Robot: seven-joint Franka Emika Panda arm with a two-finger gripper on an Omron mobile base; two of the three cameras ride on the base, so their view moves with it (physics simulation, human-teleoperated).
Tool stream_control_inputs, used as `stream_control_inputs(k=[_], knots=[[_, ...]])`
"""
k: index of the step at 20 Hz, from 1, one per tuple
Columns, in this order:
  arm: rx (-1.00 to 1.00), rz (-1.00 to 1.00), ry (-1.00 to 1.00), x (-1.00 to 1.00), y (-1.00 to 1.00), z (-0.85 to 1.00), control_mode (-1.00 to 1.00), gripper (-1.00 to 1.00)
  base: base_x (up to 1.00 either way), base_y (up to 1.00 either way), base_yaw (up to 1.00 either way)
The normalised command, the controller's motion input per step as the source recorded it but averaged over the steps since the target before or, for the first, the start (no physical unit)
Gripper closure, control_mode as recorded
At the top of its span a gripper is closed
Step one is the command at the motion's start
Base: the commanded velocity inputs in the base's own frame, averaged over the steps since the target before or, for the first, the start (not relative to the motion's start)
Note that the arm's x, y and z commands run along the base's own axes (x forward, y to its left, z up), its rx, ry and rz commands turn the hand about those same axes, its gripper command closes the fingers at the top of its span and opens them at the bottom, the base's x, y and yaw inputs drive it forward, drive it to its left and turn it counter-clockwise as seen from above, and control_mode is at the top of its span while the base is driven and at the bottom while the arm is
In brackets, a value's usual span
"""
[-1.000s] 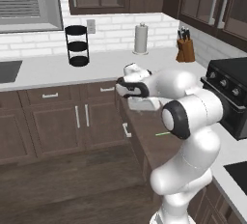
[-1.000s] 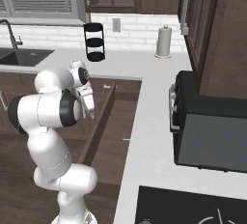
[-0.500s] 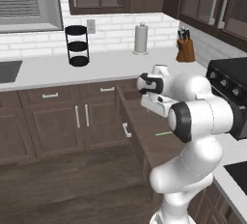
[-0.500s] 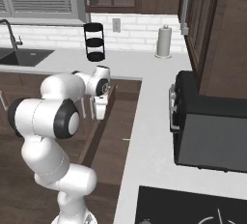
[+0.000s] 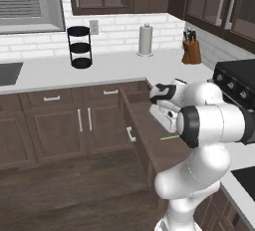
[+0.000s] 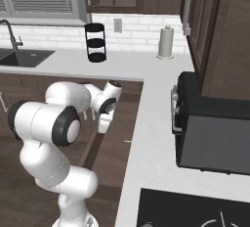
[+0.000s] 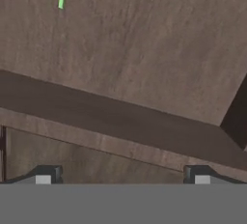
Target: Take a straw from the drawer in front and place it inside the glass cup on the dining counter.
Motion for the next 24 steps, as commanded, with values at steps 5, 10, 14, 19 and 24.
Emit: stream_control_inputs(k=[5, 10, 14, 19, 24], knots=[[0.0, -0.13, -0.08, 0.0, 0.0, -0.37, -1.0, -1.0, 0.0, 0.0, 0.0], [0.0, -0.13, -0.02, 0.0, 0.0, -0.33, -1.0, -1.0, 0.0, 0.0, 0.0], [0.05, -0.02, -0.01, 0.0, 0.09, -0.33, -1.0, -1.0, 0.0, 0.0, 0.0], [0.1, 0.0, -0.02, -0.04, 0.22, -0.32, -1.0, -1.0, 0.0, 0.0, 0.0], [0.09, 0.0, 0.0, -0.13, 0.4, -0.23, -1.0, -1.0, 0.0, 0.0, 0.0]])
